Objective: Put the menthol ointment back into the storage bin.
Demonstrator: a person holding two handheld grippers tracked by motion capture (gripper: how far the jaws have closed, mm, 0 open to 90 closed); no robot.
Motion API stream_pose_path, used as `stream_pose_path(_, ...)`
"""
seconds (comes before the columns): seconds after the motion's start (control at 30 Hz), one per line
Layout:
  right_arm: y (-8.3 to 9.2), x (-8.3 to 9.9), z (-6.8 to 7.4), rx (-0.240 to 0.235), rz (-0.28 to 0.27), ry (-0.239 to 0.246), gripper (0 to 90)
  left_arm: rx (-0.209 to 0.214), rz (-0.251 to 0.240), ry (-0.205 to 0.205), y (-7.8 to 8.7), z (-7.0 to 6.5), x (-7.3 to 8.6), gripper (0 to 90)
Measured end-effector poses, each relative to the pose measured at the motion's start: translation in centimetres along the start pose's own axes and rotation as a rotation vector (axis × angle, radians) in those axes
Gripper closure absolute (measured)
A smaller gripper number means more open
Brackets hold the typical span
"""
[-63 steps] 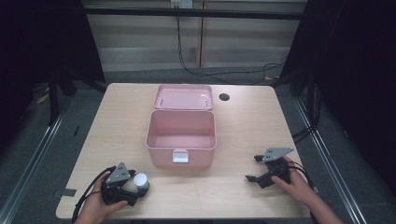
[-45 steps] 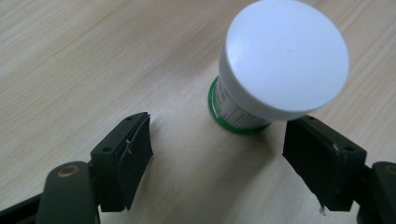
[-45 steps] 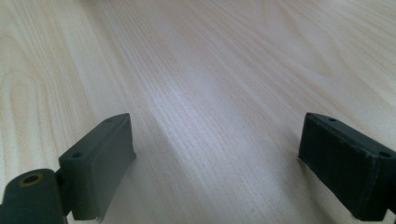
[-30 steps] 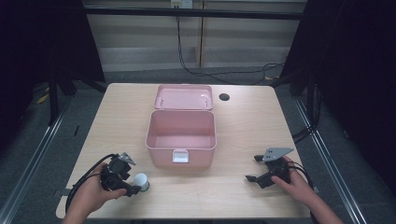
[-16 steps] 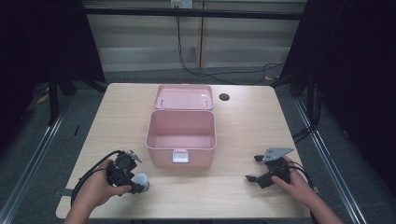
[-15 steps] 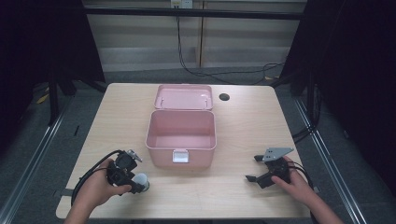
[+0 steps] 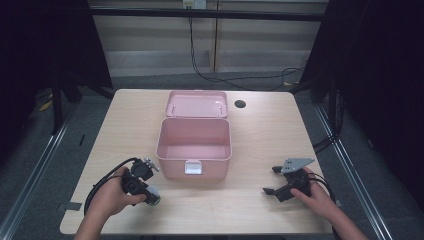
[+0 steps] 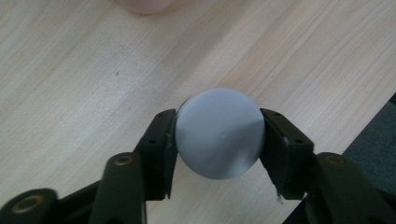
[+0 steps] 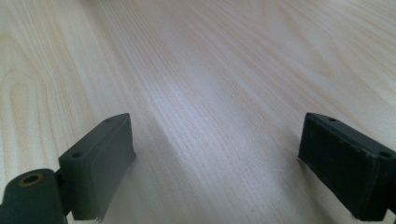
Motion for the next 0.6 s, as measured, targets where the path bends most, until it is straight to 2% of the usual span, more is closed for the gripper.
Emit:
stream_pose_path(0.27, 0.0, 0.0, 0.0, 0.002, 0.001, -0.002, 9.7, 0.014, 0.029, 0.045, 0.8, -0.4, -0.5, 49.8)
stream_pose_path(0.6, 0.0, 0.0, 0.0, 0.002, 0.001, -0.002, 9.7, 0.039, 0.044, 0.052, 3.2, -1.1, -1.3, 49.9)
Point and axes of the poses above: each handheld gripper's, and its own axes: y roughly backward along the jaws, x roughly out of its underside, z roughly to its left, the point moved 7 cm from there along -y, roughly forward along the jaws, and after that the axes turned 9 degrees about x, right-handed, at the moved point
